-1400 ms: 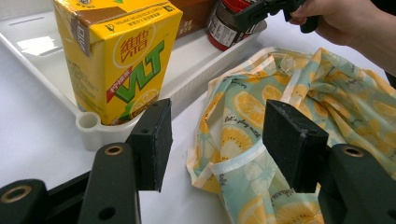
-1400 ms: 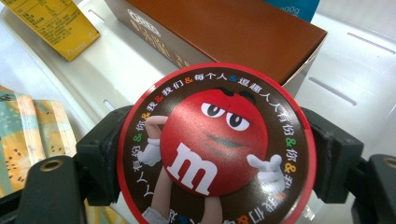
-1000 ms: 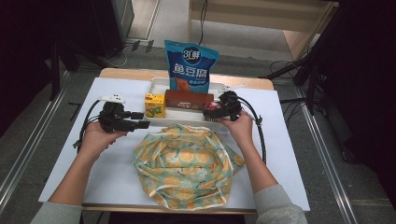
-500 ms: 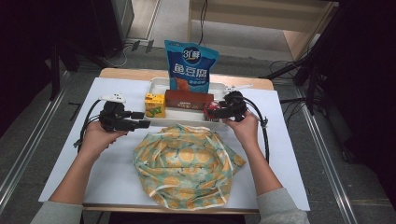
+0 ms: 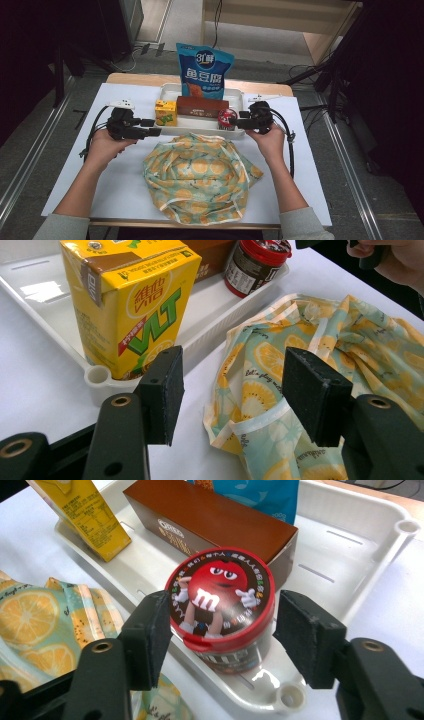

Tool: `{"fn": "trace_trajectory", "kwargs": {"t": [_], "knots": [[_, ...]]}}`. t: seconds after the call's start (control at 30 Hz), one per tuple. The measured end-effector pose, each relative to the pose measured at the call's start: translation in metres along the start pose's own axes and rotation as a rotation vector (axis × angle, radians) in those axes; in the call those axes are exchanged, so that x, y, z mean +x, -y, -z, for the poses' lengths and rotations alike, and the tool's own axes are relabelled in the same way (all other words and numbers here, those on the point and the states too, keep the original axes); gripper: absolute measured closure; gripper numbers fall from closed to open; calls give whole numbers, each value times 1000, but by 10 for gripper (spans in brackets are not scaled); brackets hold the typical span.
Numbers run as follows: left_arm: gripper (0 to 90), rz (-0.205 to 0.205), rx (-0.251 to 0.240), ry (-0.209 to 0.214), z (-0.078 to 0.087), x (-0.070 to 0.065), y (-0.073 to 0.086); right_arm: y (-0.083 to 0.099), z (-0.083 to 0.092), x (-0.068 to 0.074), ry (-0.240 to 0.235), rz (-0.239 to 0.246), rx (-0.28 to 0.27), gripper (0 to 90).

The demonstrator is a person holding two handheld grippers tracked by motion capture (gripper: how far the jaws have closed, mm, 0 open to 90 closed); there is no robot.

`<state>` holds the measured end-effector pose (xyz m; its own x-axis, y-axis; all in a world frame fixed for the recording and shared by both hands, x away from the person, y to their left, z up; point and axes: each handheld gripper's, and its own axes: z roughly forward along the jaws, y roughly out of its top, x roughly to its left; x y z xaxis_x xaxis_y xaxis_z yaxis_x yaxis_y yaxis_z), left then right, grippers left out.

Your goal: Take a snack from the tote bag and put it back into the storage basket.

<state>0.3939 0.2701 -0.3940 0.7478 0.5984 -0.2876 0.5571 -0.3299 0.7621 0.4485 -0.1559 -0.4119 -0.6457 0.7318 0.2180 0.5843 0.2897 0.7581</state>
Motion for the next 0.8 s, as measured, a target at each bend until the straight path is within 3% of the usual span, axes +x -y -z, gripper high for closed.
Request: {"fn": "trace_trajectory", "kwargs": {"t": [0.17, 0.5, 0.67, 0.8], "knots": [[423, 1, -6, -4, -1, 1, 0, 3, 5, 1, 14, 11, -17, 491], [422, 13, -15, -7, -3, 3, 0, 12, 9, 7, 14, 39, 0, 826], [423, 8, -13, -8, -4, 4, -1, 15, 7, 9, 31, 56, 23, 900], [422, 8, -13, -8, -4, 4, -1, 16, 6, 7, 31, 49, 36, 900]]}}
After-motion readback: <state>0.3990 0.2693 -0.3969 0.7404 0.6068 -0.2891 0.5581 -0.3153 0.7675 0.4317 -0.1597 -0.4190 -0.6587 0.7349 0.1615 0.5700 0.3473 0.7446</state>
